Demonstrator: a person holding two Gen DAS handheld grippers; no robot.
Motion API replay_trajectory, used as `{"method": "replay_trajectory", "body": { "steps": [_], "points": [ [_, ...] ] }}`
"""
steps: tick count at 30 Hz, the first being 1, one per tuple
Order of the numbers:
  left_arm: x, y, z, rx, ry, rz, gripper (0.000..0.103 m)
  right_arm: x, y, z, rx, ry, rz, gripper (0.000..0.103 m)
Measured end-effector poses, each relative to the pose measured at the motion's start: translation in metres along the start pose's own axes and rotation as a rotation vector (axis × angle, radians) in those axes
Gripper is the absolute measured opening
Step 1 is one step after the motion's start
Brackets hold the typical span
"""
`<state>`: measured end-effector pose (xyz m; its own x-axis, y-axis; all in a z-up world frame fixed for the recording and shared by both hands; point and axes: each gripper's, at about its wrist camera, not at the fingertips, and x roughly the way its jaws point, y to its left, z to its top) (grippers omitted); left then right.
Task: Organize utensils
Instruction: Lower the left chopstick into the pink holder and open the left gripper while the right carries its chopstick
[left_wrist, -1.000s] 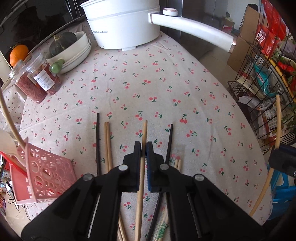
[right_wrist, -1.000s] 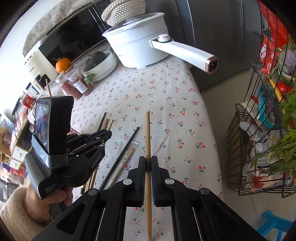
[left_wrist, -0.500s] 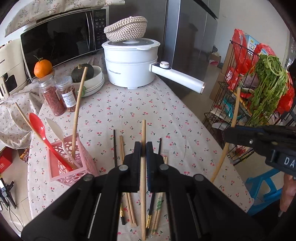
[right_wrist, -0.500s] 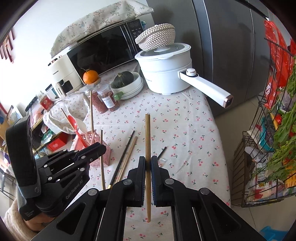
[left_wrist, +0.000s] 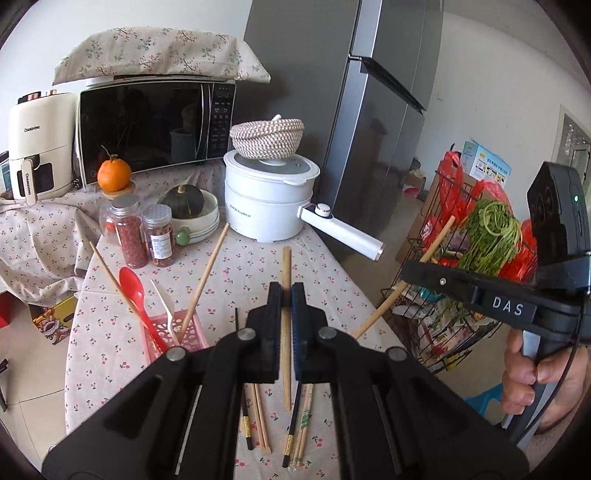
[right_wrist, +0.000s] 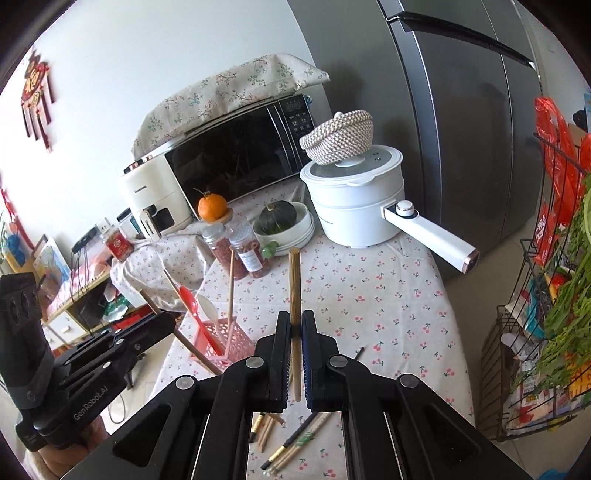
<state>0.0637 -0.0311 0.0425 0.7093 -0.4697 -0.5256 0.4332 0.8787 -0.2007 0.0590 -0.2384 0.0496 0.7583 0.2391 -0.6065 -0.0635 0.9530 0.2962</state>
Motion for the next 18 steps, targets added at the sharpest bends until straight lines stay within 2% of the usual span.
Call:
{"method": "replay_trajectory", "body": {
  "steps": [5, 13, 16, 18],
  "points": [
    [-0.024, 0.019, 0.015, -0.048, -0.109, 0.026, 0.006, -0.002, 0.01, 0.008, -0.001, -0.035, 0.024, 0.006],
    [-0.048, 0.047, 0.028, -0.095, -0.267, 0.128, 0.006, 0.007, 0.02, 0.008, -0.011, -0.026, 0.034, 0.006],
    [-0.05, 0.053, 0.031, -0.089, -0.295, 0.175, 0.006, 0.01, 0.02, 0.007, -0.012, -0.017, 0.034, 0.006],
    [-0.044, 0.056, 0.03, -0.08, -0.285, 0.203, 0.006, 0.012, 0.018, 0.007, -0.009, -0.012, 0.033, 0.006]
  ]
}}
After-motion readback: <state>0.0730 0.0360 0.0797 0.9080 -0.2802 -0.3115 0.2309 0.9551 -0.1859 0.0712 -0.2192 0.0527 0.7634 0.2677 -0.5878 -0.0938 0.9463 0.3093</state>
